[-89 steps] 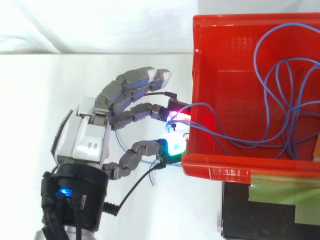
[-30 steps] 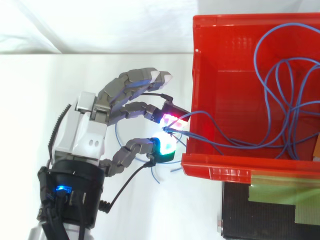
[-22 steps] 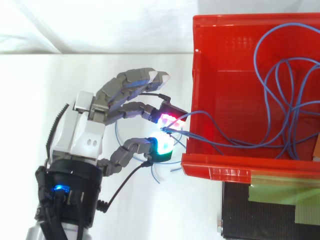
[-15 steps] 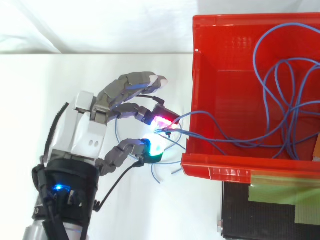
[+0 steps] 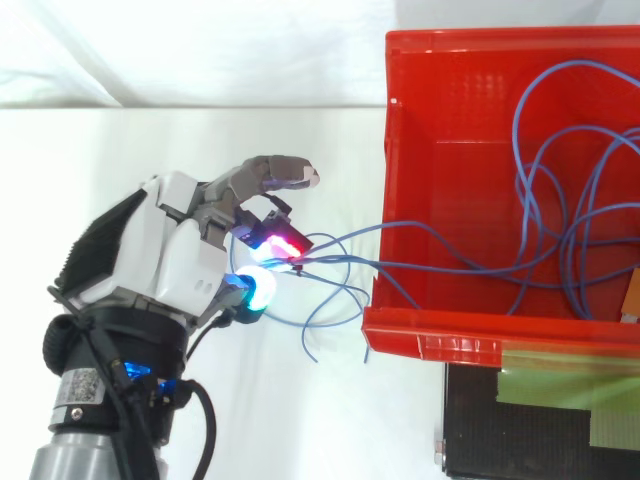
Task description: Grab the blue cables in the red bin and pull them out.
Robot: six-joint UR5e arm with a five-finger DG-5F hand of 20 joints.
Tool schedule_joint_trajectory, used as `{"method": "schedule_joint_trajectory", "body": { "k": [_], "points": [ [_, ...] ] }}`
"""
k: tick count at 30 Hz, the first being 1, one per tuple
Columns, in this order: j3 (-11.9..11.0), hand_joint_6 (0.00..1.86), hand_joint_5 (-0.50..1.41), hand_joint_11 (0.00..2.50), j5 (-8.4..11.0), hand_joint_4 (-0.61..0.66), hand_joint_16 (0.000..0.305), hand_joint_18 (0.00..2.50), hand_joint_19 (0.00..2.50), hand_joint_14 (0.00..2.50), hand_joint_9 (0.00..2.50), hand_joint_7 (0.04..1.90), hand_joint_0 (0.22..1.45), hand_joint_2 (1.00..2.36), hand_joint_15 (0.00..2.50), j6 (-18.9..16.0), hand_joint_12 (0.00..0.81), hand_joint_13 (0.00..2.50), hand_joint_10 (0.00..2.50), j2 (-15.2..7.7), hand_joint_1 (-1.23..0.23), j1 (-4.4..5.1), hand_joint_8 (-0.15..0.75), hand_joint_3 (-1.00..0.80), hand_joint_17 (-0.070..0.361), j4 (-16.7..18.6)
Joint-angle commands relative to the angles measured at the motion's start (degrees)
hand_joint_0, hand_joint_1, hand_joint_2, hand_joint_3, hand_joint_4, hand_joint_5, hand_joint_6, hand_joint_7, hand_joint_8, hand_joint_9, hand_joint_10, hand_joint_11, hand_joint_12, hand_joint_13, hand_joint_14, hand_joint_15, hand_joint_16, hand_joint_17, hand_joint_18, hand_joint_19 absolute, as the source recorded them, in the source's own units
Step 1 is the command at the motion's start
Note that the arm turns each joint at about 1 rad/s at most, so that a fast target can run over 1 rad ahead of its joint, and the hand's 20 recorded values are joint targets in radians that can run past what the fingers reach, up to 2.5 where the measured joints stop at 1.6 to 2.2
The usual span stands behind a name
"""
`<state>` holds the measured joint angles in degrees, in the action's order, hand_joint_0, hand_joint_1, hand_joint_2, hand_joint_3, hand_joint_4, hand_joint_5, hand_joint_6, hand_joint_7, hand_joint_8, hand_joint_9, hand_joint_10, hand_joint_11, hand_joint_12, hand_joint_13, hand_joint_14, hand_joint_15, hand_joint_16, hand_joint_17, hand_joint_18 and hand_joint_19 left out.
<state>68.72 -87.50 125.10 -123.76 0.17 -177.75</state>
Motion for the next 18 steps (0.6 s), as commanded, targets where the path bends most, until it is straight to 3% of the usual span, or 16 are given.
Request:
{"method": "schedule_joint_trajectory", "body": {
  "k": [1,3,4,8,9,11,15,18],
  "points": [
    [-0.2,0.40,0.93,0.44,-0.04,-0.01,0.040,0.59,0.58,0.02,0.76,0.70,0.89,1.00,0.47,-15.4,0.288,0.77,0.02,0.0,-0.82,0.10,0.180,-1.00,0.091,-0.3],
    [-0.2,0.40,0.93,0.44,-0.04,-0.02,0.040,0.59,0.58,0.02,0.76,0.69,0.89,1.00,0.47,-19.6,0.289,0.77,0.02,0.0,-0.82,0.10,0.181,-1.00,0.091,-0.4],
    [-0.2,0.40,0.93,0.44,-0.04,-0.02,0.040,0.59,0.58,0.02,0.76,0.69,0.89,1.00,0.47,-26.7,0.289,0.77,0.02,0.0,-0.82,0.10,0.178,-1.00,0.091,-0.9],
    [-0.2,0.40,0.93,0.44,-0.13,-0.02,0.040,0.59,0.58,0.02,0.76,0.69,0.89,1.00,0.47,-39.4,0.290,0.77,0.02,0.0,-0.83,0.36,0.177,-1.00,0.091,-2.4],
    [-0.2,0.40,0.93,0.44,-0.13,-0.02,0.040,0.59,0.58,0.02,0.76,0.69,0.89,1.00,0.47,-41.3,0.289,0.77,0.02,0.0,-0.82,0.45,0.181,-1.00,0.091,-2.5],
    [-0.2,0.40,0.93,0.44,-0.13,-0.02,0.040,0.59,0.57,0.02,0.76,0.70,0.89,1.00,0.47,-49.4,0.287,0.77,0.02,0.5,-0.83,0.62,0.181,-1.00,0.091,-2.5],
    [-0.2,0.40,0.93,0.44,-0.13,-0.02,0.040,0.59,0.58,0.02,0.76,0.69,0.89,1.00,0.48,-61.3,0.288,0.77,0.02,1.2,-0.83,1.06,0.181,-1.00,0.091,-2.5],
    [-0.3,0.40,0.93,0.44,0.05,-0.02,0.040,0.59,0.58,0.02,0.76,0.70,0.89,1.00,0.47,-68.1,0.289,0.77,0.02,2.0,-0.83,1.24,0.179,-1.00,0.091,-2.5]
  ]
}}
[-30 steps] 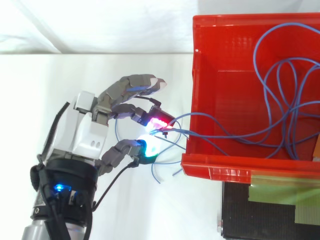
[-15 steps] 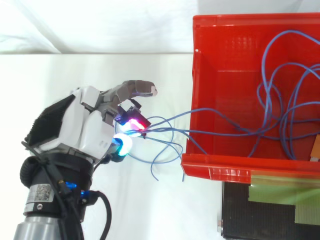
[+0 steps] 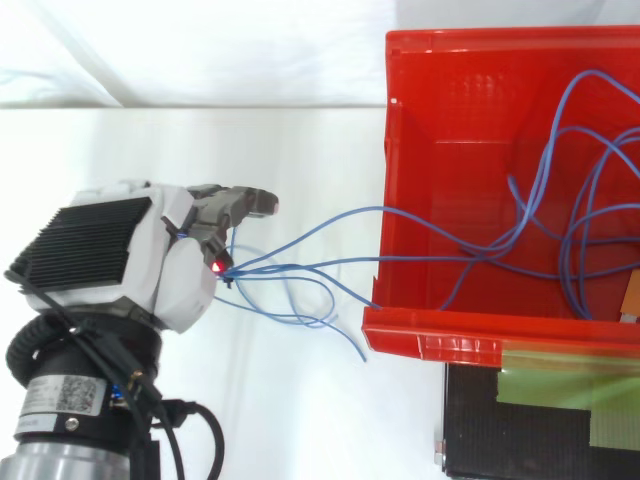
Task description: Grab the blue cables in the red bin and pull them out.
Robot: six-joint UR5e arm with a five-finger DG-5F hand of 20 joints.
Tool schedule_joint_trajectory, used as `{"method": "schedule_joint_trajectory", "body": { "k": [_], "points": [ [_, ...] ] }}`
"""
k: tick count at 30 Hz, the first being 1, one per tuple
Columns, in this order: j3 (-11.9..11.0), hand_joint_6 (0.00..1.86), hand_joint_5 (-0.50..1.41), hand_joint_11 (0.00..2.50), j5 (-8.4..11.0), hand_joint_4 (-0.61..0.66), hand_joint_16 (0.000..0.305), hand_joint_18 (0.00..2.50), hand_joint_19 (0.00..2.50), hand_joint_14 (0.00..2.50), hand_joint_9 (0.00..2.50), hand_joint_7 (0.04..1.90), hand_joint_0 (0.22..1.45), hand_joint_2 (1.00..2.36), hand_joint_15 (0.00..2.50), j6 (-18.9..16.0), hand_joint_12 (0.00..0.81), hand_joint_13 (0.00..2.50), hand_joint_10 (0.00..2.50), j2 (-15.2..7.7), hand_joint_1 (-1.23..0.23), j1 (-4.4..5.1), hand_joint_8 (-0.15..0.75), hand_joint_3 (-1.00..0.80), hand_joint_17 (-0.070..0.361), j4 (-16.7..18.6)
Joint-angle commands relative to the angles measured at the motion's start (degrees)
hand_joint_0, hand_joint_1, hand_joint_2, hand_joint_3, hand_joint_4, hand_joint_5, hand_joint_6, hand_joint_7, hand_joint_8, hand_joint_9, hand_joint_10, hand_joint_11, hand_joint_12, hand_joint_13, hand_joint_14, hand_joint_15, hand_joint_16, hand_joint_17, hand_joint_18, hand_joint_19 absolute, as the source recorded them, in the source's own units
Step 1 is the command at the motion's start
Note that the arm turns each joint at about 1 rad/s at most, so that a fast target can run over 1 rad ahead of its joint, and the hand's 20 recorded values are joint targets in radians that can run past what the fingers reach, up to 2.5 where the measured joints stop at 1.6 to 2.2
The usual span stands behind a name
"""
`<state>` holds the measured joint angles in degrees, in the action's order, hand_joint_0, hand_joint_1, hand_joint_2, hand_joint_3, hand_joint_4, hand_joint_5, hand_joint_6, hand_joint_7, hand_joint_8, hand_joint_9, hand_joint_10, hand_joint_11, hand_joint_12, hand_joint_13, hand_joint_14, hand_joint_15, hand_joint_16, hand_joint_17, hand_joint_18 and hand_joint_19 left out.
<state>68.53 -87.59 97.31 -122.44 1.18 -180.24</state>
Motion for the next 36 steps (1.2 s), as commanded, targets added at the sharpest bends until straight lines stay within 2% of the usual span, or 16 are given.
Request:
{"method": "schedule_joint_trajectory", "body": {
  "k": [1,4,5,9,17,18,26,30,33,34,35,36],
  "points": [
    [-0.1,0.40,0.93,0.44,0.14,-0.02,0.040,0.59,0.58,0.02,0.76,0.69,0.89,1.00,0.47,-43.1,0.290,0.77,0.02,1.2,-0.83,0.40,0.177,-1.00,0.091,0.0],
    [-0.1,0.40,0.93,0.44,0.22,-0.02,0.040,0.59,0.58,0.02,0.76,0.69,0.89,1.00,0.47,-51.0,0.290,0.77,0.02,1.8,-0.82,0.84,0.178,-1.00,0.091,0.0],
    [-0.1,0.40,0.93,0.44,0.22,-0.02,0.040,0.59,0.58,0.02,0.76,0.70,0.89,1.00,0.47,-51.0,0.289,0.77,0.02,1.8,-0.83,0.84,0.181,-1.00,0.091,0.0],
    [-0.1,0.40,0.93,0.44,0.40,-0.02,0.040,0.59,0.58,0.02,0.76,0.69,0.89,1.00,0.47,-57.3,0.289,0.77,0.02,1.8,-0.83,1.19,0.178,-1.00,0.091,0.0],
    [0.0,0.40,0.93,0.44,0.75,-0.02,0.040,0.60,0.58,0.02,0.76,0.70,0.89,1.00,0.47,-65.4,0.288,0.77,0.02,1.8,-0.83,1.72,0.183,-1.00,0.091,-0.4],
    [0.0,0.40,0.93,0.44,0.75,-0.02,0.040,0.60,0.58,0.02,0.76,0.70,0.89,1.00,0.47,-67.9,0.289,0.77,0.02,1.9,-0.83,1.81,0.181,-1.00,0.091,-1.0],
    [0.0,0.40,0.94,0.44,0.75,-0.02,0.040,0.59,0.58,0.02,0.76,0.69,0.89,1.00,0.47,-77.8,0.288,0.77,0.02,1.8,-0.83,2.42,0.179,-1.00,0.090,-5.5],
    [0.0,0.39,0.94,0.44,0.93,-0.02,0.040,0.59,0.58,0.02,0.76,0.70,0.89,1.00,0.47,-84.3,0.290,0.77,0.02,1.9,-0.83,2.77,0.177,-1.00,0.091,-7.2],
    [0.0,0.39,0.94,0.44,1.19,-0.02,0.040,0.59,0.58,0.02,0.76,0.70,0.89,1.00,0.47,-87.0,0.288,0.77,0.02,1.8,-0.83,2.95,0.179,-1.00,0.090,-7.8],
    [-0.1,0.39,0.94,0.44,1.28,-0.02,0.040,0.59,0.58,0.02,0.76,0.70,0.89,1.00,0.47,-89.1,0.289,0.77,0.02,1.8,-0.83,3.12,0.180,-1.00,0.090,-8.4],
    [-0.1,0.39,0.94,0.44,1.28,-0.02,0.040,0.59,0.58,0.02,0.76,0.69,0.89,1.00,0.47,-89.1,0.289,0.77,0.02,1.8,-0.83,3.12,0.181,-1.00,0.091,-8.4],
    [0.0,0.39,0.94,0.44,1.37,-0.02,0.040,0.59,0.57,0.02,0.76,0.69,0.89,1.00,0.47,-91.4,0.289,0.77,0.02,1.8,-0.83,3.30,0.182,-1.00,0.091,-9.3]
  ]
}}
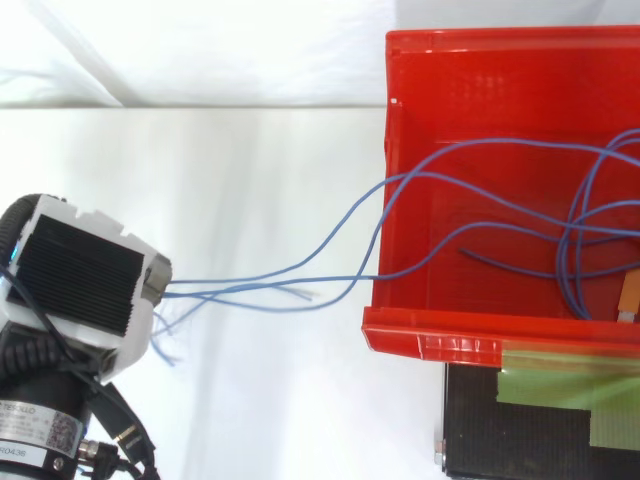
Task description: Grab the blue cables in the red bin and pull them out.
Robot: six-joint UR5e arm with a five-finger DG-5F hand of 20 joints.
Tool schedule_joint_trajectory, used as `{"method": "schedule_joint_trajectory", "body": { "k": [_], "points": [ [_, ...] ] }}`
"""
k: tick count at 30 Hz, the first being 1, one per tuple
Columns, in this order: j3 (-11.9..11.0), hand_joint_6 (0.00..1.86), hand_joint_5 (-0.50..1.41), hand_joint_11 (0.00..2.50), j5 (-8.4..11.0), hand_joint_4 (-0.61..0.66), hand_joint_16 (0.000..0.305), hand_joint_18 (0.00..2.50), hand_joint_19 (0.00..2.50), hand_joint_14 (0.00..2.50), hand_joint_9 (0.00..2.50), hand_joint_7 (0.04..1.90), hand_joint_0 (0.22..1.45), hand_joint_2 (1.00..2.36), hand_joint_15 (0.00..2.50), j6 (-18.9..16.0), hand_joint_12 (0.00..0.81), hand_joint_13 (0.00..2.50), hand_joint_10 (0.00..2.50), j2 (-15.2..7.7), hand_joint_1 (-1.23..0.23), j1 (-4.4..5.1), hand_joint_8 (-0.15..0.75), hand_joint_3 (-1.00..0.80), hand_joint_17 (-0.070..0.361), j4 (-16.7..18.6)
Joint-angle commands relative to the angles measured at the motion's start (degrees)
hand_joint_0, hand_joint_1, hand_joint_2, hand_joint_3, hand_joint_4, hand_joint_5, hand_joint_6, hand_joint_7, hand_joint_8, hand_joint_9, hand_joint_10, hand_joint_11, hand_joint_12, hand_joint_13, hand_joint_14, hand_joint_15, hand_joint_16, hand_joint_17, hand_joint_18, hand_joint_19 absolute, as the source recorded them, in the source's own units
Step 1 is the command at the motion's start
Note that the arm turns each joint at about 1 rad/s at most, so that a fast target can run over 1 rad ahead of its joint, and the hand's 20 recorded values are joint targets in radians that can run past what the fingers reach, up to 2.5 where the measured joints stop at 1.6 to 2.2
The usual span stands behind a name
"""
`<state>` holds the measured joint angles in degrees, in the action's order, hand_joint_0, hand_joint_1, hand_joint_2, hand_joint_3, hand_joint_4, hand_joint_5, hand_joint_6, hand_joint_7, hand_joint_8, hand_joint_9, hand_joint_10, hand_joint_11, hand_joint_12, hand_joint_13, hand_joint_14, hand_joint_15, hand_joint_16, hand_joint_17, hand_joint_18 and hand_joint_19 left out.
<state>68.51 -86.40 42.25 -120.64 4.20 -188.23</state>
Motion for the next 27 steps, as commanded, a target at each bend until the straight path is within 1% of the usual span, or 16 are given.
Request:
{"method": "schedule_joint_trajectory", "body": {
  "k": [1,3,4,9,13,14,18,22,27],
  "points": [
    [0.0,0.39,0.94,0.44,0.18,-0.03,0.040,0.59,0.58,0.02,0.76,0.69,0.89,1.00,0.47,-37.4,0.289,0.77,0.02,0.0,-0.83,0.28,0.177,-1.00,0.090,-1.6],
    [0.0,0.39,0.94,0.45,0.27,-0.02,0.040,0.59,0.58,0.02,0.76,0.70,0.89,1.00,0.47,-39.1,0.288,0.77,0.02,0.0,-0.83,0.46,0.179,-1.00,0.090,-1.9],
    [0.0,0.39,0.93,0.44,0.27,-0.02,0.040,0.59,0.58,0.02,0.76,0.70,0.89,1.00,0.47,-39.4,0.289,0.77,0.02,0.0,-0.83,0.55,0.178,-1.00,0.090,-1.9],
    [0.0,0.39,0.94,0.43,0.18,-0.02,0.040,0.59,0.58,0.02,0.76,0.70,0.89,1.00,0.47,-39.3,0.288,0.77,0.02,0.1,-0.83,0.55,0.181,-1.00,0.091,-2.0],
    [0.0,0.39,0.94,0.44,0.27,-0.03,0.040,0.59,0.58,0.02,0.76,0.70,0.89,1.00,0.47,-39.3,0.289,0.77,0.02,0.0,-0.83,0.55,0.180,-1.00,0.091,-3.2],
    [0.0,0.39,0.94,0.44,0.27,-0.03,0.040,0.59,0.58,0.02,0.76,0.70,0.89,1.00,0.47,-39.5,0.289,0.77,0.02,0.0,-0.83,0.55,0.180,-1.00,0.091,-5.3],
    [0.0,0.39,0.94,0.44,0.18,-0.03,0.040,0.59,0.58,0.02,0.76,0.70,0.89,1.00,0.47,-40.3,0.287,0.77,0.02,0.0,-0.83,0.55,0.183,-1.00,0.091,-9.5],
    [0.0,0.39,0.94,0.44,0.01,-0.03,0.040,0.59,0.58,0.02,0.76,0.70,0.89,1.00,0.47,-41.1,0.289,0.77,0.02,0.0,-0.83,0.55,0.181,-1.00,0.091,-9.6],
    [0.0,0.39,0.94,0.44,0.01,-0.03,0.040,0.59,0.58,0.02,0.77,0.70,0.89,1.00,0.47,-40.9,0.288,0.77,0.02,0.0,-0.83,0.64,0.179,-1.00,0.091,-9.6]
  ]
}}
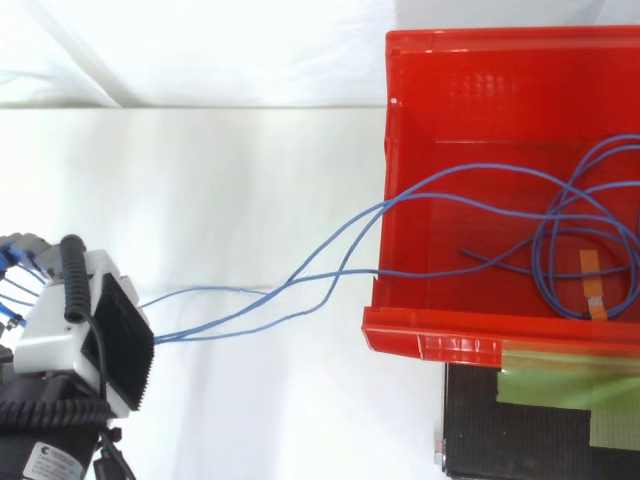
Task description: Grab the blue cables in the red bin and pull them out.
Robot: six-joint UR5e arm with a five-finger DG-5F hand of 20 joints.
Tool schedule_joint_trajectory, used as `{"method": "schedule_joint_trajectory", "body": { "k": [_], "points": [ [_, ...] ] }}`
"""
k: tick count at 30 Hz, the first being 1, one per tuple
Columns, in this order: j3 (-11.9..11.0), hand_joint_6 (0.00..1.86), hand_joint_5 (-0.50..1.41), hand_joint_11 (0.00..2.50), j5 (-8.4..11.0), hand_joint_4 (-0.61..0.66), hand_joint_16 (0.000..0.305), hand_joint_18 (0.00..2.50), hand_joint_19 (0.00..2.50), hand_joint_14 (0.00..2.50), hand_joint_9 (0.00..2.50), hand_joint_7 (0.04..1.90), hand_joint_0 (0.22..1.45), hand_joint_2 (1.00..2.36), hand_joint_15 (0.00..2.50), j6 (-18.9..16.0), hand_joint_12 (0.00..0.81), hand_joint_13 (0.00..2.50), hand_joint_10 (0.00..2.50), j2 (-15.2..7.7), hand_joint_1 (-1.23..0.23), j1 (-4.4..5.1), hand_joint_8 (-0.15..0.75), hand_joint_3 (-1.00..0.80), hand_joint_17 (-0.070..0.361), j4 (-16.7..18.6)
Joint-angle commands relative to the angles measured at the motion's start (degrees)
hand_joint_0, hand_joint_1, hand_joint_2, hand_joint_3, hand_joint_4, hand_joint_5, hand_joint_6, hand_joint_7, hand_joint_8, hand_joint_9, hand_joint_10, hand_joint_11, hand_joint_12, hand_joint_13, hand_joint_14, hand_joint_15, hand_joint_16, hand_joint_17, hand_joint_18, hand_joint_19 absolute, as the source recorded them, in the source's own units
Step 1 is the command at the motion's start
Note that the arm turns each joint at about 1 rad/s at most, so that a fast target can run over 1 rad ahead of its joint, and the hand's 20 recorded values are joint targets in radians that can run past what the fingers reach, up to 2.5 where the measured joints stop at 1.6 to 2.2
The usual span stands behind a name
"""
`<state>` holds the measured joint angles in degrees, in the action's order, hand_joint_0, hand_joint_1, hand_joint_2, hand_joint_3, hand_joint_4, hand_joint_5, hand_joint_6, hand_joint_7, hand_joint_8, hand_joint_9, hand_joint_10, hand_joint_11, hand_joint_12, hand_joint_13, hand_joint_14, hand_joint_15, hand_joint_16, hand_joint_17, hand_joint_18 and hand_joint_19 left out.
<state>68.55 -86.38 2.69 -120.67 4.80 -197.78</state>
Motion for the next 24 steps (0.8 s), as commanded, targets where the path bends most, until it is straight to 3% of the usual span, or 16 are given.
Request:
{"method": "schedule_joint_trajectory", "body": {
  "k": [1,11,12,19,24],
  "points": [
    [0.0,0.39,0.94,0.44,-0.02,-0.03,0.040,0.59,0.58,0.02,0.77,0.70,0.89,1.00,0.47,-1.3,0.288,0.77,0.02,0.0,-0.83,0.03,0.182,-1.00,0.091,-0.1],
    [0.0,0.38,0.94,0.45,-0.28,-0.03,0.040,0.59,0.58,0.02,0.77,0.71,0.89,1.00,0.47,-0.3,0.287,0.78,0.02,0.0,-0.83,0.12,0.177,-1.00,0.091,0.1],
    [0.0,0.38,0.94,0.45,-0.28,-0.02,0.040,0.59,0.58,0.02,0.77,0.70,0.89,1.00,0.47,2.4,0.287,0.78,0.02,0.0,-0.83,0.03,0.177,-1.00,0.091,1.0],
    [0.0,0.38,0.94,0.45,-0.28,-0.02,0.040,0.59,0.58,0.02,0.77,0.70,0.88,1.00,0.47,12.2,0.287,0.78,0.02,0.0,-0.83,-0.14,0.178,-1.00,0.091,3.5],
    [0.0,0.37,0.93,0.44,-0.28,-0.03,0.040,0.59,0.58,0.02,0.77,0.70,0.88,1.00,0.47,16.1,0.288,0.78,0.02,0.0,-0.83,-0.32,0.178,-1.00,0.091,4.0]
  ]
}}
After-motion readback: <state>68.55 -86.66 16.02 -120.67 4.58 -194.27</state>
